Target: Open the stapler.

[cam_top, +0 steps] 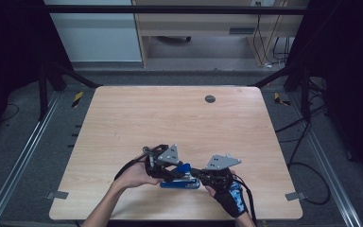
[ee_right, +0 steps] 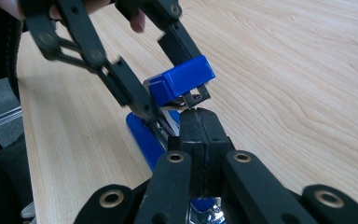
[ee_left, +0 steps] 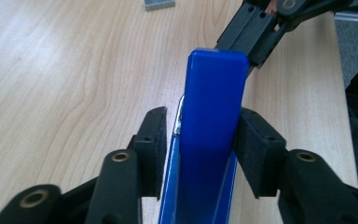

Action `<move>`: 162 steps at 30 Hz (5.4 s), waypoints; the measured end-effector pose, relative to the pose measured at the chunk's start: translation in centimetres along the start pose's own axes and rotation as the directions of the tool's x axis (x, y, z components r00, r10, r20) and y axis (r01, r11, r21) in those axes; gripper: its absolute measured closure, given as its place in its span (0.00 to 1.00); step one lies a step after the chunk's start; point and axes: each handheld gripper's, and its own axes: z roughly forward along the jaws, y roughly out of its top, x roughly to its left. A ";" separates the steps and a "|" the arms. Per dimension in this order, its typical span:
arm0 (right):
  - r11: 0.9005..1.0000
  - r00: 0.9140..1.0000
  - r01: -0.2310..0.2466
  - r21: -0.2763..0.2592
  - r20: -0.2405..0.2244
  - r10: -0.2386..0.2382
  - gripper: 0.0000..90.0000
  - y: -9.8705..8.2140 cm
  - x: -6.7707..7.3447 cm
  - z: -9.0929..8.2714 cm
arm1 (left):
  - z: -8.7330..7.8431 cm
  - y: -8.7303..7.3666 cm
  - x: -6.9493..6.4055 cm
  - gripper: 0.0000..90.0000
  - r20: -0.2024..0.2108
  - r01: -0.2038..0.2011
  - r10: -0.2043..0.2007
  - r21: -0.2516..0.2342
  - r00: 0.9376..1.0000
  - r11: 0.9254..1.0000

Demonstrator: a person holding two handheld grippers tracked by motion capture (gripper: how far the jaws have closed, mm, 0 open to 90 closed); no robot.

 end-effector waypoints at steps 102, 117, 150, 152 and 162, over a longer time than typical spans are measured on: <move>1.000 1.000 -0.014 0.003 -0.006 0.014 1.00 -0.1 0.0 0.2 | 8.3 -3.0 -11.5 1.00 -0.424 0.430 -0.605 -0.441 0.674 0.788; 1.000 0.999 -0.017 -0.010 -0.030 0.016 1.00 -0.1 -0.1 0.4 | 8.4 -3.1 -11.6 1.00 -0.420 0.431 -0.612 -0.452 0.670 0.781; 0.999 0.997 -0.003 -0.048 -0.082 -0.001 1.00 1.2 0.0 1.2 | 8.6 -3.2 -11.9 1.00 -0.429 0.424 -0.618 -0.466 0.659 0.776; 0.999 0.996 -0.003 -0.049 -0.088 -0.002 1.00 1.3 0.0 1.4 | 8.6 -3.2 -11.9 1.00 -0.429 0.425 -0.619 -0.466 0.658 0.776; 0.998 0.994 0.011 -0.055 -0.106 -0.016 1.00 1.8 0.1 1.7 | 8.6 -3.2 -11.9 1.00 -0.435 0.420 -0.615 -0.465 0.658 0.779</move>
